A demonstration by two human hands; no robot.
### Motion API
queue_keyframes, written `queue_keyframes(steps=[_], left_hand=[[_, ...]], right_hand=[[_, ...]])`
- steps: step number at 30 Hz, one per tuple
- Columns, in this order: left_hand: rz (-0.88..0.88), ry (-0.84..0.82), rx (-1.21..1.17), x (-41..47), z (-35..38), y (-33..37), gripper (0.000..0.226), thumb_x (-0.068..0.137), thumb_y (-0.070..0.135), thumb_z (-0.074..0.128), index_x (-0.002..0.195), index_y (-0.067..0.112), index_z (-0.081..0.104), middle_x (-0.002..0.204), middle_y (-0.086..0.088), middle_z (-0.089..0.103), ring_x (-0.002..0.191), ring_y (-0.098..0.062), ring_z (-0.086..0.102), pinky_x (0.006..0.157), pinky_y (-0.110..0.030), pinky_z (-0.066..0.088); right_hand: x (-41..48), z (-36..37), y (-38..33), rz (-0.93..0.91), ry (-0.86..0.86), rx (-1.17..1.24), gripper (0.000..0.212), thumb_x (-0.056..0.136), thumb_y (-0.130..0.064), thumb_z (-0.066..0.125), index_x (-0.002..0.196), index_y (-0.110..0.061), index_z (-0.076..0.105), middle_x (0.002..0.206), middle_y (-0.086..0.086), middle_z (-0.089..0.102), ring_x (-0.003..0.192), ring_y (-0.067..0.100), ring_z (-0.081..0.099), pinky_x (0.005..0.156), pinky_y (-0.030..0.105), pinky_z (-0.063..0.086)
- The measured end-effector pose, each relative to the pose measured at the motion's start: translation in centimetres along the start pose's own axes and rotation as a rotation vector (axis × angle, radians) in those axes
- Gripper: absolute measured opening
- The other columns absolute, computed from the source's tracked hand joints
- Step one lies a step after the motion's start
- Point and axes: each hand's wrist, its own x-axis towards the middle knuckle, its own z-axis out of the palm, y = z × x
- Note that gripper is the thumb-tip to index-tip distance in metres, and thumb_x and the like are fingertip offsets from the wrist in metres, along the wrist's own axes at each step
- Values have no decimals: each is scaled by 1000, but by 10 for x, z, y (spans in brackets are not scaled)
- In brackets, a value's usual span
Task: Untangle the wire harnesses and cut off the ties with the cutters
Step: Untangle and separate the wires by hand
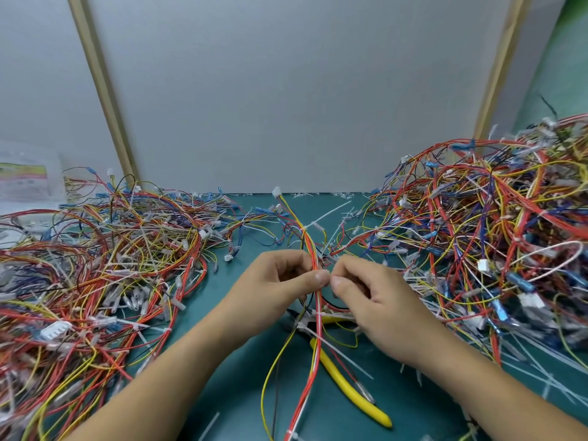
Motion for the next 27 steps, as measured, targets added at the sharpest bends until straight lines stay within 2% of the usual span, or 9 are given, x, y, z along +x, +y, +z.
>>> queue_keyframes(steps=[3,7,12,15,17,19,21,24,27], left_hand=[[-4,-24,17,-1,2,3,25,86,25,65,75,3,60,69,-5,53,68,-15,47,67,-28,39],[-19,-18,27,-1,3,3,25,83,24,65,69,5,58,64,-5,52,66,-17,46,67,-32,35],[-32,-17,26,0,5,3,26,86,24,68,70,5,60,62,4,56,61,-10,50,63,-18,41],[-40,123,34,1,0,-1,35,93,29,65,69,3,61,59,2,55,58,-10,49,60,-19,38],[-77,247,11,3,-4,-3,32,96,20,59,65,9,58,57,-1,54,55,-11,48,58,-20,37],[-107,271,-6,5,-6,-3,20,89,7,59,69,10,57,58,0,57,54,-11,50,55,-13,39],[-128,229,-23,4,-4,-3,4,78,7,62,77,8,59,65,-2,64,59,-12,54,60,-12,43],[-104,194,106,2,-2,-7,22,72,14,78,90,11,67,83,3,74,71,-13,57,73,-25,49],[-33,204,257,-1,-1,-8,23,78,19,82,99,24,74,89,10,76,70,-7,52,74,-27,50]], right_hand=[[-1,3,0,59,-11,109,35,96,-18,54,64,-13,40,53,-7,32,52,7,30,51,33,32],[2,6,-3,30,34,118,35,83,-28,48,56,-15,31,50,-8,26,51,6,25,49,29,22],[5,6,1,28,60,143,33,82,-26,46,55,-15,31,51,-9,24,51,6,24,50,29,20],[4,6,3,37,36,218,30,83,-23,45,57,-17,33,53,-10,23,51,6,22,51,30,19],[4,4,3,33,12,266,29,84,-21,44,57,-18,33,53,-11,23,51,6,21,50,27,19],[4,4,2,19,-14,289,29,85,-20,44,58,-19,33,54,-10,24,51,6,22,49,25,19],[4,4,2,10,-22,311,29,85,-19,45,58,-19,35,54,-9,25,51,6,23,49,24,21],[4,4,2,4,-34,347,28,86,-20,46,59,-18,37,54,-9,27,51,4,25,49,20,23],[2,4,2,2,-83,405,28,88,-19,46,61,-18,40,54,-8,29,49,3,25,48,16,24]])
